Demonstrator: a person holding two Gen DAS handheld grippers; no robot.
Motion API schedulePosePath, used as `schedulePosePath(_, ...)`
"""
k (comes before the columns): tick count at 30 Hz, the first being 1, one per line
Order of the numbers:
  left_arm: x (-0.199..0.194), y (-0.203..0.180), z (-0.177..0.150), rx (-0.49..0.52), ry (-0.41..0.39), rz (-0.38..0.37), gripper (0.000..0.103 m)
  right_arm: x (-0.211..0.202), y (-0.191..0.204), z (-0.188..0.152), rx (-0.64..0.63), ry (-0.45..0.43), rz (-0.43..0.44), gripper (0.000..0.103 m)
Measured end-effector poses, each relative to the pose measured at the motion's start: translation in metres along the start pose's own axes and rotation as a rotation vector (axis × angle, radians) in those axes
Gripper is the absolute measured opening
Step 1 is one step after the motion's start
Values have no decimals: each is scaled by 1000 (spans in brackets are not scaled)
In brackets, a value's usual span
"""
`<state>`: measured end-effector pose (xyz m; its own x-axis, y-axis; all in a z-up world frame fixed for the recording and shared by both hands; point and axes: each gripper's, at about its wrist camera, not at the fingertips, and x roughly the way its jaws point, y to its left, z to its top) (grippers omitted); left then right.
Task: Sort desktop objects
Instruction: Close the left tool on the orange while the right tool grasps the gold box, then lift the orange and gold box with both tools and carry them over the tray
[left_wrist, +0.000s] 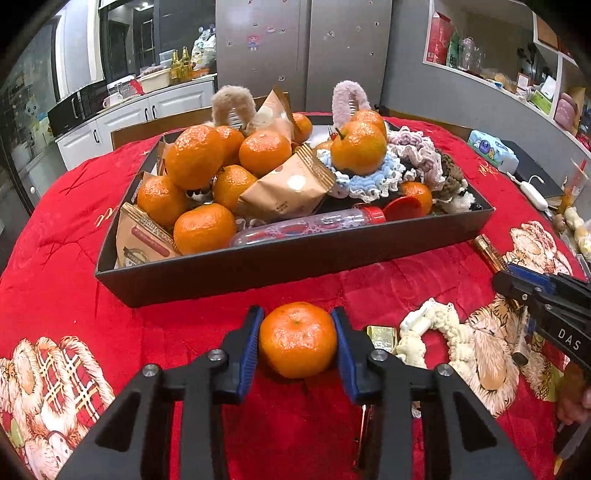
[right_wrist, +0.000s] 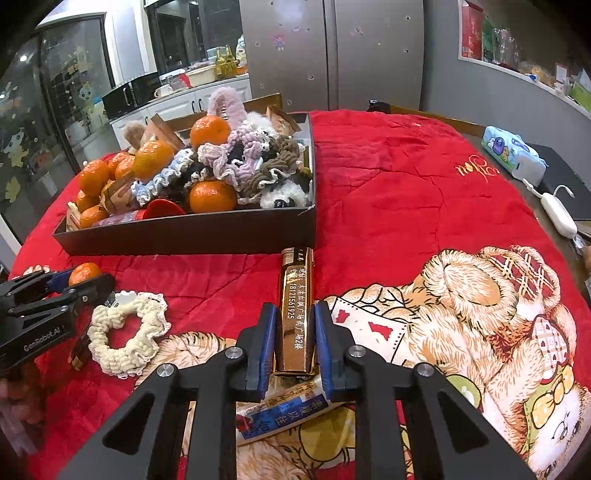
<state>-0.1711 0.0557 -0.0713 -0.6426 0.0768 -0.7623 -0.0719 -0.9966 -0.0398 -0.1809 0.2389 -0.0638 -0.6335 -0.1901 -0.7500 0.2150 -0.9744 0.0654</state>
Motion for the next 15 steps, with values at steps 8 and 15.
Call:
schedulePosePath(8,3,30,1,-13,-3,-9,38,-7,3,-2,-17,-30,-7,20)
schedulePosePath(15,-9,49,-8,-45,-11,-27,38,-18,11,-4,-63,-83,7,20)
